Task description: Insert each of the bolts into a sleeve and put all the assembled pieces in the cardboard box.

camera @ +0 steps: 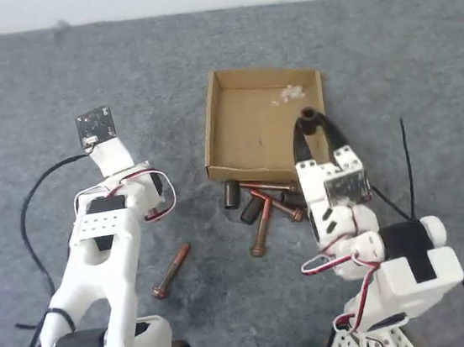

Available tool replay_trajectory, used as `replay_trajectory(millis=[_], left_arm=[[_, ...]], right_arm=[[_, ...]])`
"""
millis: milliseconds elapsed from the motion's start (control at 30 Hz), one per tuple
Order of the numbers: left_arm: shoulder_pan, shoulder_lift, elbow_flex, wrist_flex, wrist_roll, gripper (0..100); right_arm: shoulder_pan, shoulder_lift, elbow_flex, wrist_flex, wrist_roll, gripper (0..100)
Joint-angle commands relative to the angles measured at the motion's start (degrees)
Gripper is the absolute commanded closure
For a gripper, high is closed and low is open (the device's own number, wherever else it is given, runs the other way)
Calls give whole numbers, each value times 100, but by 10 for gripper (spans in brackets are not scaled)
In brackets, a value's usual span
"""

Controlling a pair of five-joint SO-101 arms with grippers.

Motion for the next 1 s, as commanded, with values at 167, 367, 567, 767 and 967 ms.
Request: replay_trajectory(millis=[167, 367, 567, 767, 967], left_arm=[[-9, -281, -31, -141, -35, 989], [-9, -281, -31, -141, -35, 989], [0, -281, -31, -141, -35, 989], [0, -281, -31, -141, -35, 989], [0, -281, -31, -141, -35, 989]], right_arm=[[-523, -57, 651, -453, -782, 992], [-910, -48, 1037, -1015, -782, 992], [-1024, -4, 1020, -998, -791, 992], [-1613, -4, 1020, -673, -782, 992], [-2246, -4, 1020, -374, -774, 992]])
